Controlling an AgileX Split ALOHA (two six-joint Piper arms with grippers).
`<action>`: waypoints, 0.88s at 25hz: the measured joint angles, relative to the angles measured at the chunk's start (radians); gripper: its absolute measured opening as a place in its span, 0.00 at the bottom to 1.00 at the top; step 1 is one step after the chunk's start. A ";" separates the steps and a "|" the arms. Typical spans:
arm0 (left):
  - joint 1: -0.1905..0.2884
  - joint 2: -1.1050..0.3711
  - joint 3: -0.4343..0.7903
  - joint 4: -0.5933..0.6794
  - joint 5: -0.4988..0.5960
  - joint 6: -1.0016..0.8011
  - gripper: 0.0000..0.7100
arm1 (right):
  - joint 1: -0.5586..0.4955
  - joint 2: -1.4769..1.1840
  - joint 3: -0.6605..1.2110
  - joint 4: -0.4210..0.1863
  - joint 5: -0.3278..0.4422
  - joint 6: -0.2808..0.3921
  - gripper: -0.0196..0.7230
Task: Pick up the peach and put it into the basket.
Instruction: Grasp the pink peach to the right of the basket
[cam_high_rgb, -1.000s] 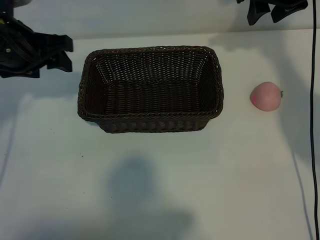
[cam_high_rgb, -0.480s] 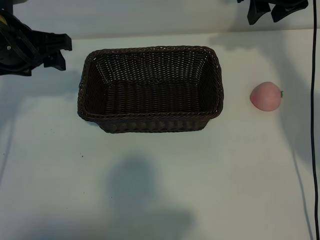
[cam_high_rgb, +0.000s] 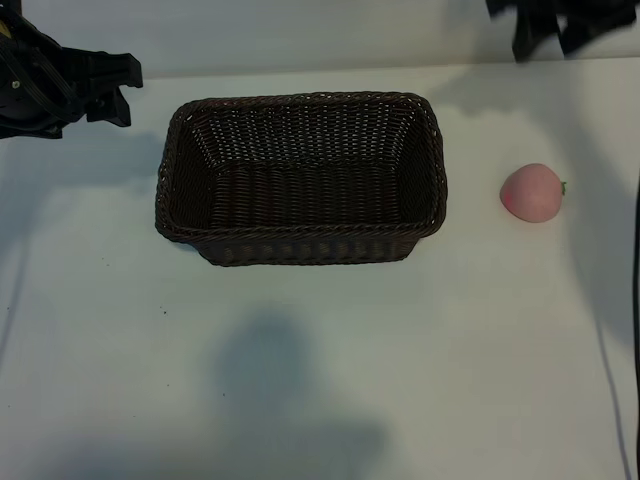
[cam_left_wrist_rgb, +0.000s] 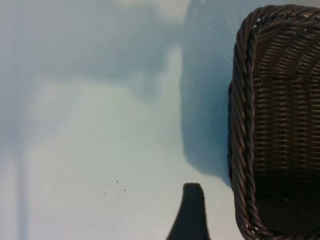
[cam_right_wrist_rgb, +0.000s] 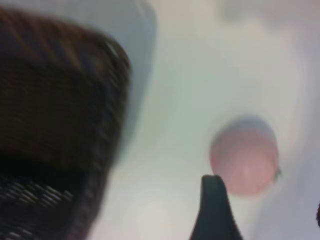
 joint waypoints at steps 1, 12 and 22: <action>0.000 0.000 0.000 0.000 -0.001 0.000 0.84 | 0.000 0.000 0.028 -0.013 0.000 0.009 0.67; 0.000 0.000 0.023 0.000 -0.018 0.001 0.84 | 0.000 0.000 0.281 -0.001 -0.152 0.033 0.67; 0.000 0.012 0.032 0.000 -0.019 -0.033 0.83 | 0.000 0.000 0.284 0.014 -0.204 0.035 0.67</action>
